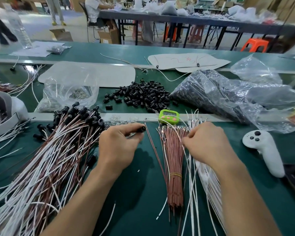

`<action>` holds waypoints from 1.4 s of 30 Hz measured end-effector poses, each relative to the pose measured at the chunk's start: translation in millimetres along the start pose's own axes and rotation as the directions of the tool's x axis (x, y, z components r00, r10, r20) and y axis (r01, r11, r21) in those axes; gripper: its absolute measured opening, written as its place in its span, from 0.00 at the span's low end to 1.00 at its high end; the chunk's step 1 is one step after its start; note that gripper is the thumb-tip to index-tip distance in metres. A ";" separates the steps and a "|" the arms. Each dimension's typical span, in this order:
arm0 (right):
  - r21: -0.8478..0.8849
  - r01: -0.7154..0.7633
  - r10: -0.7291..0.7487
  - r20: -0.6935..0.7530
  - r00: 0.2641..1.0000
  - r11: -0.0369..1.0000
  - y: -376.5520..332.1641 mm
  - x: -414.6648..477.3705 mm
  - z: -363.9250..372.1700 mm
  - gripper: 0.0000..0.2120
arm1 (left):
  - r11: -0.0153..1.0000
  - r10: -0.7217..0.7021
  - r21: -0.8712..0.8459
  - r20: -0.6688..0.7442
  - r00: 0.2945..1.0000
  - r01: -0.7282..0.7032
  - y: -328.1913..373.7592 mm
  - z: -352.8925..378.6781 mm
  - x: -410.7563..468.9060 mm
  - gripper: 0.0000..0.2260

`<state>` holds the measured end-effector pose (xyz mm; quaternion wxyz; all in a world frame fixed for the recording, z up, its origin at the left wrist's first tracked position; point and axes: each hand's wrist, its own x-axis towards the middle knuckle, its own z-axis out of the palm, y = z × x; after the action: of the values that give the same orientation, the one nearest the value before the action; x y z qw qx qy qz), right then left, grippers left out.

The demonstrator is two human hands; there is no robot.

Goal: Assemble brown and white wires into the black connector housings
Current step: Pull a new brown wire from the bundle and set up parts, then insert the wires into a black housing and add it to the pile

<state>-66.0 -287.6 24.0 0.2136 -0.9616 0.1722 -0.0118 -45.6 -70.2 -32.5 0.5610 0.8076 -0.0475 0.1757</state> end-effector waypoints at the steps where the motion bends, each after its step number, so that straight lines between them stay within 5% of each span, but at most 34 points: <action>1: -0.080 -0.031 0.035 0.051 0.998 0.996 3.9 -2.0 0.6 0.14 | 1.000 0.010 0.017 0.003 1.000 -0.010 0.5 0.2 -0.4 0.20; 7: -0.133 -0.024 0.031 0.053 0.998 0.991 7.2 -15.9 13.9 0.14 | 0.992 0.052 0.112 0.028 0.998 -0.055 -0.5 2.5 -3.7 0.13; 12: -0.093 0.045 -0.026 0.201 0.979 0.995 13.1 -18.3 16.7 0.07 | 0.993 0.027 0.110 0.050 0.998 -0.033 6.1 -1.0 -4.8 0.21; 17: 0.227 0.068 -0.078 0.037 0.996 0.971 17.5 -11.8 -0.9 0.08 | 0.989 0.027 0.141 0.044 0.999 -0.033 8.7 -1.1 -4.9 0.22; 19: 0.498 0.080 -0.060 -0.056 0.997 0.863 12.1 -5.2 -12.9 0.08 | 0.990 0.020 0.139 0.040 0.999 -0.025 8.1 -0.1 -5.0 0.21; 23: 0.916 0.026 -0.049 -0.006 0.999 0.400 -9.2 6.9 -23.4 0.10 | 0.986 0.026 0.161 0.046 0.999 -0.033 6.5 0.8 -5.0 0.15; 27: 0.973 -0.080 -0.117 0.107 0.987 0.218 -27.8 14.6 -9.6 0.08 | 0.993 0.001 0.117 0.025 1.000 -0.004 9.8 -0.7 -4.8 0.18; 31: 0.963 -0.252 -0.341 0.268 0.901 0.094 -28.6 12.5 10.9 0.04 | 0.997 -0.044 0.065 0.010 0.999 0.043 5.3 -2.7 -1.4 0.15; 35: 0.961 -0.259 -0.220 0.232 0.948 -0.102 -29.6 13.2 29.4 0.10 | 0.997 -0.078 -0.006 -0.006 0.997 0.078 4.7 -3.6 0.9 0.15; 42: 0.999 0.002 -0.037 -0.001 0.999 0.035 -34.3 17.1 50.7 0.12 | 0.988 -0.096 -0.107 0.154 0.983 0.113 8.3 0.3 -0.2 0.15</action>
<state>-33.8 -243.6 -8.8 0.8235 -0.5457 0.1001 -0.1189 -48.0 -73.5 -25.2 0.6101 0.7860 -0.0568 0.0822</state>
